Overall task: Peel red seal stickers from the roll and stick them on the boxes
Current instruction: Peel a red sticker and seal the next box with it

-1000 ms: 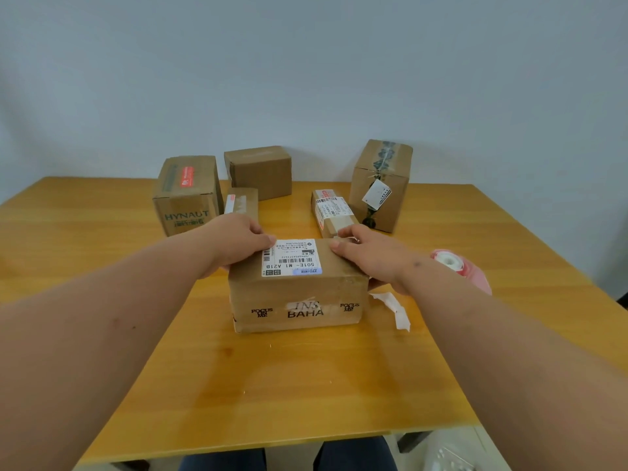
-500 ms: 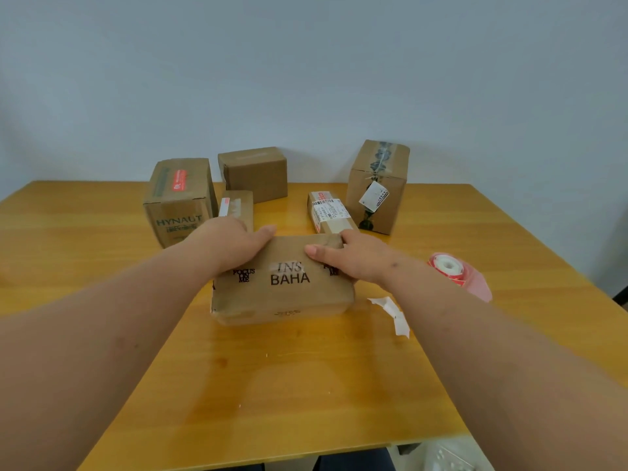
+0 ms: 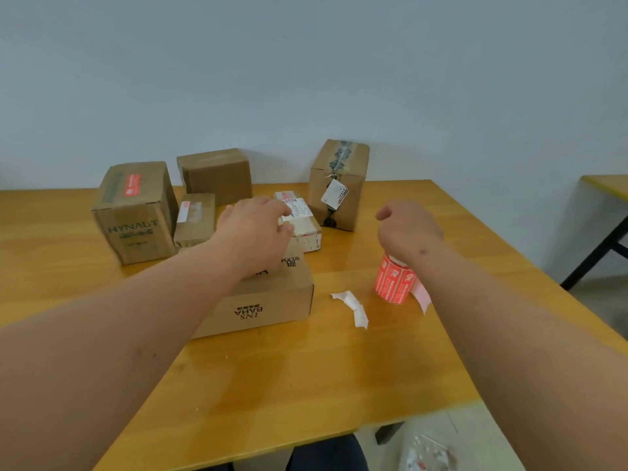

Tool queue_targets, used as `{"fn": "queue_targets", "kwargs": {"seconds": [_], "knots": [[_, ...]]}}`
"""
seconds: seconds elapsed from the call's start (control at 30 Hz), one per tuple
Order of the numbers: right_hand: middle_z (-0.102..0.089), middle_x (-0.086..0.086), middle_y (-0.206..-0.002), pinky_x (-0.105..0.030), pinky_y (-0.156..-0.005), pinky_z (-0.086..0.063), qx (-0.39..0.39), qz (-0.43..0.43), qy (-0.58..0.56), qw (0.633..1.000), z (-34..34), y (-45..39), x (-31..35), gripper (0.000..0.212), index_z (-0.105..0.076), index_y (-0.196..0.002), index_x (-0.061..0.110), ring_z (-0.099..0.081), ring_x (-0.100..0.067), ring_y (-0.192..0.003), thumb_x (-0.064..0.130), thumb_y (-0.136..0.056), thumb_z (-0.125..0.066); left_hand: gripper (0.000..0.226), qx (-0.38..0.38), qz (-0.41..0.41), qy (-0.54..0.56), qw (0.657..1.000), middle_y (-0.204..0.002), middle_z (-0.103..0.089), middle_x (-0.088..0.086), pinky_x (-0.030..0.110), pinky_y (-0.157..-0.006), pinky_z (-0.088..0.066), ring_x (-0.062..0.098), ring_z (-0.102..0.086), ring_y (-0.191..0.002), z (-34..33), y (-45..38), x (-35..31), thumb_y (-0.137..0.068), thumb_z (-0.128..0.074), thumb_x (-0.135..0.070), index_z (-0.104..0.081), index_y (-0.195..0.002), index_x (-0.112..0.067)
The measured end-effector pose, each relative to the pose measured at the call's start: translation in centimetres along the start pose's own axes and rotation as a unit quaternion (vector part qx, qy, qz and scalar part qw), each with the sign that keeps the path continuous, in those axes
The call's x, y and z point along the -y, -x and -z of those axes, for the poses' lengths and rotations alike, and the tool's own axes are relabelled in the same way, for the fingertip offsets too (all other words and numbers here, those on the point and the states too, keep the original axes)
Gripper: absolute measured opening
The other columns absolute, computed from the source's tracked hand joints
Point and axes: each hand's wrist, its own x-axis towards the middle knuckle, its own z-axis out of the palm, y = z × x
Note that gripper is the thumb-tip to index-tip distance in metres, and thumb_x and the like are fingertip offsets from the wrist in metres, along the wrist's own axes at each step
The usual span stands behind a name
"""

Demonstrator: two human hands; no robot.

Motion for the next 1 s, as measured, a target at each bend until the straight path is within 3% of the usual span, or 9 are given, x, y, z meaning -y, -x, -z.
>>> {"fn": "queue_targets", "kwargs": {"seconds": [0.1, 0.23, 0.33, 0.43, 0.5, 0.57, 0.7, 0.83, 1.0], "knots": [[-0.047, -0.008, -0.126, -0.048, -0.091, -0.048, 0.019, -0.02, 0.018, 0.999, 0.9, -0.2, -3.3, 0.028, -0.059, -0.105, 0.025, -0.053, -0.031, -0.108, 0.006, -0.089, -0.047, 0.037, -0.002, -0.026, 0.011, 1.0, -0.148, -0.044, -0.001, 0.048, -0.115, -0.029, 0.022, -0.038, -0.137, -0.6, 0.0, -2.6, -0.101, -0.042, -0.03, -0.05, -0.137, -0.028], [-0.049, -0.008, -0.115, -0.038, -0.076, -0.05, 0.065, 0.044, 0.081, 0.994, 2.4, 0.6, -7.2, 0.028, -0.061, -0.086, 0.02, -0.054, -0.026, -0.09, 0.0, -0.089, -0.041, 0.033, -0.003, -0.038, 0.033, 0.999, -0.143, -0.049, -0.003, 0.047, -0.113, -0.03, 0.021, -0.041, -0.133, -1.4, 0.1, -4.9, -0.1, -0.043, -0.027, -0.054, -0.131, -0.03], [-0.049, -0.004, -0.114, -0.029, -0.074, -0.041, 0.128, 0.104, 0.123, 0.979, 2.3, 1.5, -9.2, 0.033, -0.064, -0.087, 0.02, -0.053, -0.024, -0.097, -0.004, -0.087, -0.041, 0.032, 0.021, -0.04, 0.015, 0.999, -0.139, -0.051, -0.005, 0.044, -0.111, -0.031, 0.02, -0.042, -0.131, -1.8, 0.3, -6.2, -0.101, -0.041, -0.025, -0.058, -0.128, -0.03], [-0.059, -0.001, -0.106, -0.024, -0.065, -0.039, 0.126, 0.134, 0.139, 0.973, 1.3, 1.7, -10.1, 0.028, -0.057, -0.08, 0.025, -0.055, -0.022, -0.093, 0.001, -0.087, -0.046, 0.03, 0.041, -0.041, -0.004, 0.998, -0.135, -0.054, -0.004, 0.043, -0.11, -0.032, 0.02, -0.045, -0.128, -2.3, 0.4, -7.2, -0.101, -0.04, -0.025, -0.061, -0.122, -0.03], [-0.063, 0.001, -0.093, -0.023, -0.06, -0.038, 0.125, 0.142, 0.102, 0.977, 0.9, 1.9, -9.9, 0.019, -0.057, -0.079, 0.025, -0.055, -0.02, -0.086, 0.01, -0.089, -0.052, 0.029, 0.05, -0.045, -0.014, 0.998, -0.131, -0.056, -0.004, 0.043, -0.11, -0.033, 0.02, -0.046, -0.126, -2.6, 0.5, -7.7, -0.101, -0.041, -0.027, -0.062, -0.12, -0.03], [-0.062, 0.003, -0.09, -0.026, -0.068, -0.04, 0.143, 0.144, 0.049, 0.978, 0.7, 2.2, -9.3, 0.009, -0.061, -0.087, 0.025, -0.057, -0.019, -0.087, 0.017, -0.089, -0.057, 0.028, 0.056, -0.05, -0.018, 0.997, -0.131, -0.056, -0.004, 0.044, -0.111, -0.031, 0.02, -0.046, -0.126, -2.9, 0.7, -8.1, -0.101, -0.042, -0.028, -0.062, -0.119, -0.03], [-0.068, 0.005, -0.089, -0.028, -0.077, -0.049, 0.191, 0.158, -0.011, 0.969, 0.8, 2.7, -7.9, 0.011, -0.062, -0.09, 0.02, -0.064, -0.015, -0.087, 0.012, -0.088, -0.055, 0.027, 0.045, -0.068, -0.005, 0.997, -0.129, -0.056, -0.006, 0.042, -0.109, -0.031, 0.017, -0.048, -0.123, -3.2, 1.0, -9.0, -0.1, -0.044, -0.038, -0.063, -0.119, -0.032], [-0.073, 0.001, -0.081, -0.021, -0.066, -0.05, 0.22, 0.175, -0.043, 0.959, 0.8, 3.2, -6.4, 0.012, -0.063, -0.087, 0.014, -0.068, -0.01, -0.071, 0.011, -0.092, -0.053, 0.034, 0.082, -0.096, -0.008, 0.992, -0.117, -0.06, -0.015, 0.04, -0.104, -0.03, 0.011, -0.053, -0.115, -3.8, 1.2, -9.3, -0.094, -0.05, -0.053, -0.06, -0.121, -0.035], [-0.065, 0.002, -0.072, -0.021, -0.057, -0.044, 0.213, 0.187, -0.04, 0.958, 0.6, 3.1, -5.6, 0.013, -0.061, -0.081, 0.025, -0.058, -0.009, -0.062, 0.02, -0.093, -0.059, 0.024, 0.111, -0.087, -0.02, 0.99, -0.095, -0.061, -0.02, 0.041, -0.103, -0.035, 0.009, -0.055, -0.107, -4.7, 0.7, -9.4, -0.093, -0.052, -0.048, -0.065, -0.111, -0.039]]}}
